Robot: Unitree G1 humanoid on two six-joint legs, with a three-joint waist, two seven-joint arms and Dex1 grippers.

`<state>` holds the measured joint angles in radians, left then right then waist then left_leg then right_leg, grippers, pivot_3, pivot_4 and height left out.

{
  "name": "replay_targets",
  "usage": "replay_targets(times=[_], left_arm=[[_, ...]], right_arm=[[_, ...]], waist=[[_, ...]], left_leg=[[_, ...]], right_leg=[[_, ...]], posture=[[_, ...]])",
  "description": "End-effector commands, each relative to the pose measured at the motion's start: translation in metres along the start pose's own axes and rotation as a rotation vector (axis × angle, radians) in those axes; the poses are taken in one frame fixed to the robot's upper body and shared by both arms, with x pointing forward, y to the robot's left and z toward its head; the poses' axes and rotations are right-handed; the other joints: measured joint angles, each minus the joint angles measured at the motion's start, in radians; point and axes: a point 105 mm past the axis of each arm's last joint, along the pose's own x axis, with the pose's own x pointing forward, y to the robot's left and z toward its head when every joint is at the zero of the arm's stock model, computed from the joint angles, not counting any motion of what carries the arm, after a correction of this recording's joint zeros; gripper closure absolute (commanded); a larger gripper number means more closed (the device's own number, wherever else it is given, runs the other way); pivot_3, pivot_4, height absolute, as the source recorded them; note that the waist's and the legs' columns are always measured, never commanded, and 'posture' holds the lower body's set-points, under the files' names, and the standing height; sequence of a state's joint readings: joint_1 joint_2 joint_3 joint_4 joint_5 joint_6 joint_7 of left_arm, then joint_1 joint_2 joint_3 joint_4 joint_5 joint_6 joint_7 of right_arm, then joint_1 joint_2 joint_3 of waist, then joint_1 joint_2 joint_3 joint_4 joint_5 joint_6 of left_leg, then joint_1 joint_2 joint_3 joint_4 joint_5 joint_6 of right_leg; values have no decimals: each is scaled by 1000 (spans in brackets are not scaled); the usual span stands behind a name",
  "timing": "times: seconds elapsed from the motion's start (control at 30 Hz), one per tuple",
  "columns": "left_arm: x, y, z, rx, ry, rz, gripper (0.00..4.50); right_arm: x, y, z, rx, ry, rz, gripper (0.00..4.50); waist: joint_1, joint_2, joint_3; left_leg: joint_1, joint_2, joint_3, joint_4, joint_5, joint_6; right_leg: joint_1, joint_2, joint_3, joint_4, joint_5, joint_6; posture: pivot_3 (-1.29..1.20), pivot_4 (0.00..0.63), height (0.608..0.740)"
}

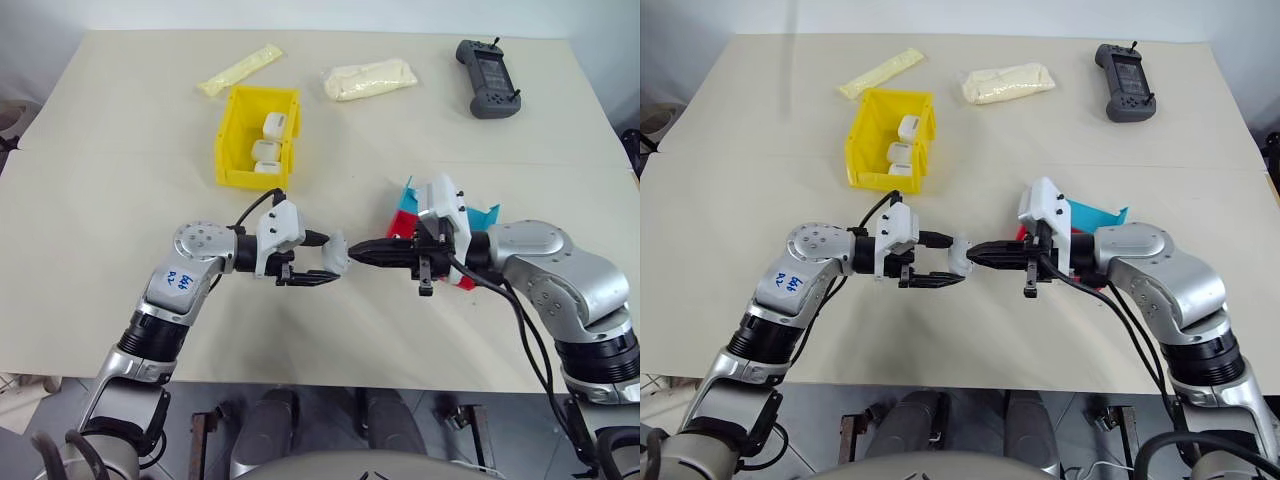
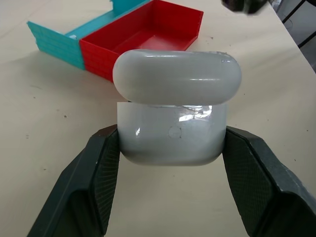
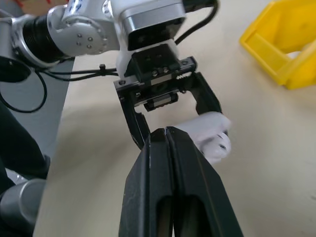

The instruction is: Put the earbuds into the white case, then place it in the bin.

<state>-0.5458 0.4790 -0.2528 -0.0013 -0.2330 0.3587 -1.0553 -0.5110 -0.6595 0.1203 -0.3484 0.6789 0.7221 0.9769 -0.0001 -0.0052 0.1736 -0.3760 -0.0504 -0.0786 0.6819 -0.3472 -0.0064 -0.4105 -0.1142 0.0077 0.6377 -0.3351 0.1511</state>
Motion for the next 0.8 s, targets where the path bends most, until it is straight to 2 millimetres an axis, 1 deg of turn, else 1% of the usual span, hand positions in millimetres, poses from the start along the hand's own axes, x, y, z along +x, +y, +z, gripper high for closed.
replay_targets(times=[0.03,0.17,0.27,0.33,0.4,0.5,0.67,0.77,0.8], left_arm=[[7,-4,17,62,-30,-23,1728],[11,-3,20,51,-27,-21,1728],[11,1,28,31,-73,0,1728],[9,1,30,39,-84,3,1728],[7,1,33,45,-116,5,1728],[4,4,38,6,-175,44,1728],[-5,7,43,-18,-241,100,1728],[-22,11,45,-41,-319,209,1728],[-25,12,45,-46,-335,231,1728]], right_arm=[[5,1,11,-37,-20,21,4477],[12,-2,3,-30,20,24,4477],[10,-6,-5,2,63,-2,4477],[3,-12,-13,12,82,-35,4477],[-10,-17,-19,23,84,-75,4477],[-29,-23,-23,60,45,-147,4477],[-50,-23,-32,44,31,-198,4477],[-61,-26,-30,-25,-45,-319,3925],[-63,-25,-31,-32,-53,-337,3627]], waist=[[0,0,0],[0,0,0],[0,0,0],[0,0,0],[3,0,0],[3,0,0],[5,-1,0],[-1,-1,0],[-1,-1,0]], left_leg=[[0,0,0,0,0,0],[0,0,-1,0,0,0],[0,0,-1,0,0,0],[0,-1,-1,0,0,0],[0,0,-1,0,0,0],[0,-1,-1,0,0,0],[0,-1,-1,0,0,0],[0,-1,-1,0,0,0],[0,0,-1,0,0,0]], right_leg=[[0,0,0,0,0,0],[0,0,0,0,0,0],[0,0,0,0,0,0],[0,0,0,0,0,0],[0,0,-1,0,0,0],[0,-1,-1,0,0,0],[1,-1,-1,0,0,0],[0,0,-1,0,0,0],[0,0,-1,1,0,0]], posture=[[0,150,740],[0,150,740],[0,150,740],[0,150,740],[0,150,740],[0,150,740],[0,150,740],[0,150,740],[0,150,740]])
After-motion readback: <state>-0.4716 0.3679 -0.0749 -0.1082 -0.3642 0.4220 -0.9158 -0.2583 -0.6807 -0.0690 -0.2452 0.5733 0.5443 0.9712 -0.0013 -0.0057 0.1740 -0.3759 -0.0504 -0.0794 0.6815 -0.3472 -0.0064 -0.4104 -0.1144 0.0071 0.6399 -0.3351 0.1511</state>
